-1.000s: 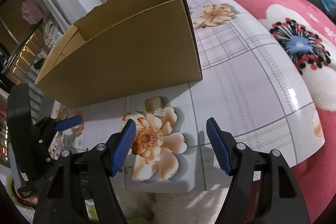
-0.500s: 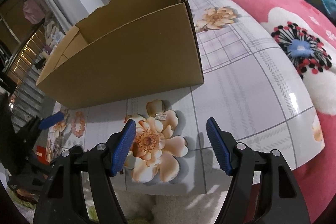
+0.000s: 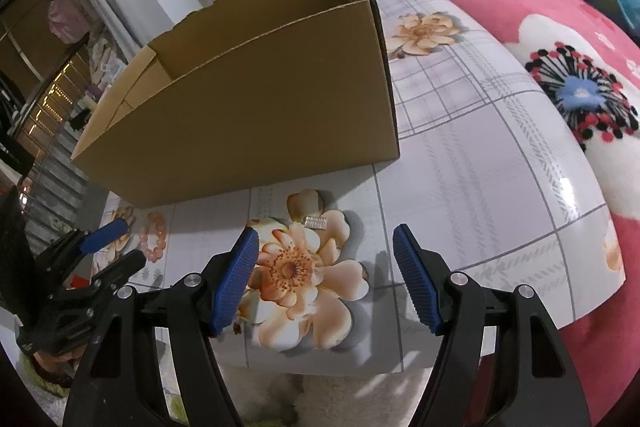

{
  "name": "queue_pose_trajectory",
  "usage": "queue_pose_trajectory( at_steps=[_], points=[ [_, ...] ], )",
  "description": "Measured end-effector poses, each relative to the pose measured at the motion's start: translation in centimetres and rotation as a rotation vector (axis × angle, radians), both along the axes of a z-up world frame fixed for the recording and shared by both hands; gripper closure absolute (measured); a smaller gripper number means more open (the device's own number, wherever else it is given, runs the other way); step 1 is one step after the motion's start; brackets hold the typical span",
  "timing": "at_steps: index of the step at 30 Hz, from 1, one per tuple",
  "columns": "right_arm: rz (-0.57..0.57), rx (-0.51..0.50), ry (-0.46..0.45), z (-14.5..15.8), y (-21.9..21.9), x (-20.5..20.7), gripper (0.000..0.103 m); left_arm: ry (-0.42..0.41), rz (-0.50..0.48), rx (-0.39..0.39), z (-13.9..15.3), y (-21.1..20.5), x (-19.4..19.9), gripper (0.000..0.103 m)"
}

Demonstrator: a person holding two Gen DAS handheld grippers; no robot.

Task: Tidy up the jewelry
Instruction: 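Grasp the pink bead bracelet with the left gripper while the right grasps the silver earring, then hold the pink bracelet and silver earring firmly in both closed grippers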

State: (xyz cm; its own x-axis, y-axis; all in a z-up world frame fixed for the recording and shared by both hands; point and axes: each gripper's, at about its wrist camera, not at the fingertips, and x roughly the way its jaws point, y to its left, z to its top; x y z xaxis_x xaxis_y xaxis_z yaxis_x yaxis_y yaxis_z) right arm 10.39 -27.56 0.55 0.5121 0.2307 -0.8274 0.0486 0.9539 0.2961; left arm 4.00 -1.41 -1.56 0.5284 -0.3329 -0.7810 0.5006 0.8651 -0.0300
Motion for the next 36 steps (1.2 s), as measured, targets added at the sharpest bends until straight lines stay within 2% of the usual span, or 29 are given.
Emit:
queue_pose_trajectory(
  at_steps=[5,10,16,32,36],
  points=[
    [-0.006,-0.002,-0.014,0.3,-0.2,-0.1,0.037,0.034,-0.021,0.038,-1.0,-0.8,0.5,0.063],
    [0.007,-0.009,-0.048,0.7,-0.2,-0.3,0.037,0.077,0.0,0.066,-2.1,-1.1,1.3,0.076],
    [0.047,-0.026,-0.063,0.6,0.4,-0.3,0.05,0.071,0.023,0.048,-2.3,-1.1,2.0,0.084],
    [0.078,-0.102,-0.026,-1.8,2.9,1.7,0.083,0.054,-0.012,0.006,-2.5,-2.5,2.2,0.086],
    [0.079,-0.149,-0.043,-1.9,3.7,1.9,0.084,0.053,-0.012,0.001,-2.4,-1.8,2.1,0.086]
  ],
)
